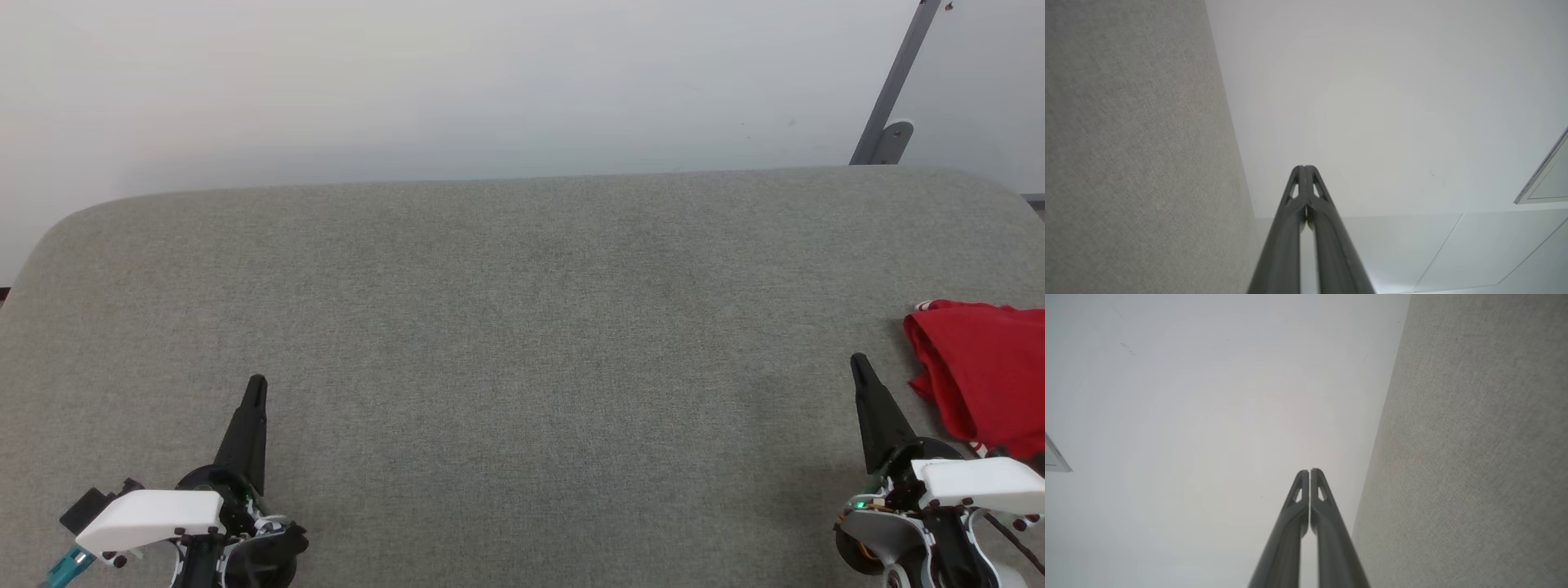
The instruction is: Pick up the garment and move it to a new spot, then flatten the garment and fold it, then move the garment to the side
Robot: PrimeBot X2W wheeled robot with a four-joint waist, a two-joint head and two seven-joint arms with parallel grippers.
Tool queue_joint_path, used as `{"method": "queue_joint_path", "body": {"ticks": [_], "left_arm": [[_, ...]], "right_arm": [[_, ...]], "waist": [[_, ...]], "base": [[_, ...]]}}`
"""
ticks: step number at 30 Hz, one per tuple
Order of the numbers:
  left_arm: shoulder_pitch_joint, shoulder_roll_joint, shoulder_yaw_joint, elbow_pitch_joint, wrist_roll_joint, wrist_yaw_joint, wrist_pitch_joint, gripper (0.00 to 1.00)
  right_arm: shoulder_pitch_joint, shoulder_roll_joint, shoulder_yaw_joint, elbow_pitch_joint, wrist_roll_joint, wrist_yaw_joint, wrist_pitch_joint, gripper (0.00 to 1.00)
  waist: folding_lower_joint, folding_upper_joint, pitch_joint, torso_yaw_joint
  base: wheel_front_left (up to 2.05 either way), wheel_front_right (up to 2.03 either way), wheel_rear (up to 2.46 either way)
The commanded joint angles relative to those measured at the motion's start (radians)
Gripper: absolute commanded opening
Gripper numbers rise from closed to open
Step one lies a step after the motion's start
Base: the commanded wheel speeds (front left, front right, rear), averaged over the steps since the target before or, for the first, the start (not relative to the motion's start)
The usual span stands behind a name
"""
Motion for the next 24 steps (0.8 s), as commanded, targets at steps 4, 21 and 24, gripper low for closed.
{"method": "queue_joint_path", "body": {"ticks": [4, 21, 24], "left_arm": [[-0.013, -0.002, 0.004, 0.0, 0.004, 0.002, 0.004, 0.0], [-0.014, -0.002, 0.005, 0.0, 0.005, 0.002, 0.005, 0.0], [-0.014, -0.002, 0.005, 0.0, 0.005, 0.002, 0.005, 0.0]], "right_arm": [[-0.005, -0.003, 0.002, 0.002, 0.004, 0.0, 0.002, 0.0], [-0.005, -0.003, 0.002, 0.002, 0.004, 0.0, 0.002, 0.0], [-0.005, -0.003, 0.002, 0.002, 0.004, 0.0, 0.002, 0.0]], "waist": [[0.0, -0.0001, 0.0, 0.0], [0.0, -0.0001, 0.0, 0.0], [0.0, -0.0001, 0.0, 0.0]], "base": [[0.0, 0.0, 0.0], [0.0, 0.0, 0.0], [0.0, 0.0, 0.0]]}}
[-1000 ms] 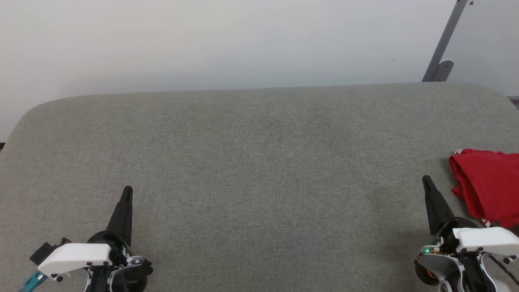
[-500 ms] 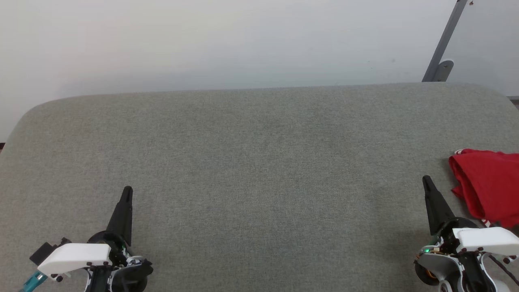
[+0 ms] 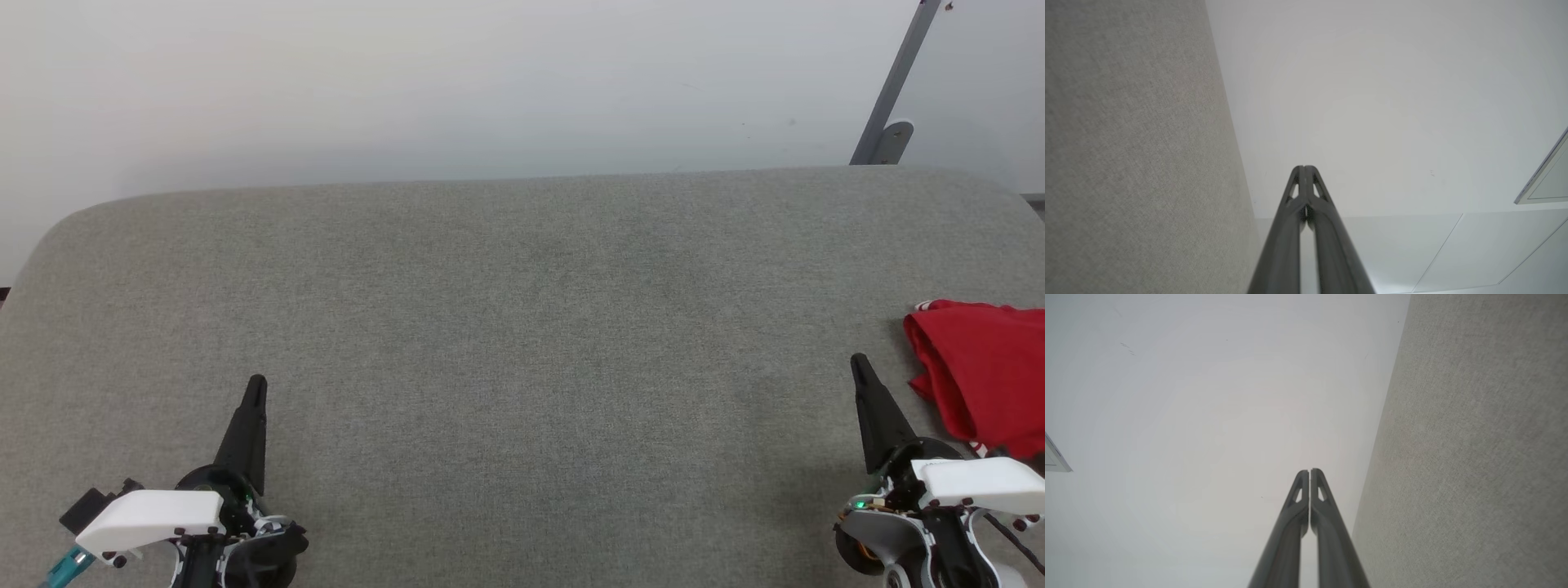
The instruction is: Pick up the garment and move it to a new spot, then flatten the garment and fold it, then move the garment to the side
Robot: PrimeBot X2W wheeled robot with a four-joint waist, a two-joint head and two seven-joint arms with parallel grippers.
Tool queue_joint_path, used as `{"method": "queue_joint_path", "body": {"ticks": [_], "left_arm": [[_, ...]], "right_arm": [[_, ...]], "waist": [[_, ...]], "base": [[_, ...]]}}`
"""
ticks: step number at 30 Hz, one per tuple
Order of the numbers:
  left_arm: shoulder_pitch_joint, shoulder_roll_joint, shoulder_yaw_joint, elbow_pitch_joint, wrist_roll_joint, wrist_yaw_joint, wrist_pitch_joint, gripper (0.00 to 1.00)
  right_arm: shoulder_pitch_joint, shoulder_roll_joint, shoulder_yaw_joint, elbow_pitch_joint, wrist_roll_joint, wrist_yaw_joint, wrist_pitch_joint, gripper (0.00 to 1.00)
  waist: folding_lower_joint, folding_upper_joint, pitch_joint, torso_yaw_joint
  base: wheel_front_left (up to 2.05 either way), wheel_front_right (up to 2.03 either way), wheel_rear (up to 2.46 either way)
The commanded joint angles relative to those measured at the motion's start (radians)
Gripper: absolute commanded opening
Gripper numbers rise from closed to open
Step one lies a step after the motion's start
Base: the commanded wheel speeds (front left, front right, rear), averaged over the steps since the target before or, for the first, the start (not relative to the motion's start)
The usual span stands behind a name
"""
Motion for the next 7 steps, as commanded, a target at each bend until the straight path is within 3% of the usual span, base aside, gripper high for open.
{"method": "queue_joint_path", "body": {"ticks": [1, 7], "left_arm": [[-0.014, -0.001, 0.004, 0.0, 0.004, 0.002, 0.005, 0.0], [-0.014, -0.001, 0.004, 0.0, 0.004, 0.002, 0.005, 0.0]], "right_arm": [[-0.005, -0.003, 0.001, 0.002, 0.004, 0.0, 0.002, 0.0], [-0.005, -0.003, 0.002, 0.002, 0.004, 0.0, 0.002, 0.0]], "waist": [[0.0, -0.0001, 0.0, 0.0], [0.0, -0.0001, 0.0, 0.0]], "base": [[0.0, 0.0, 0.0], [0.0, 0.0, 0.0]]}}
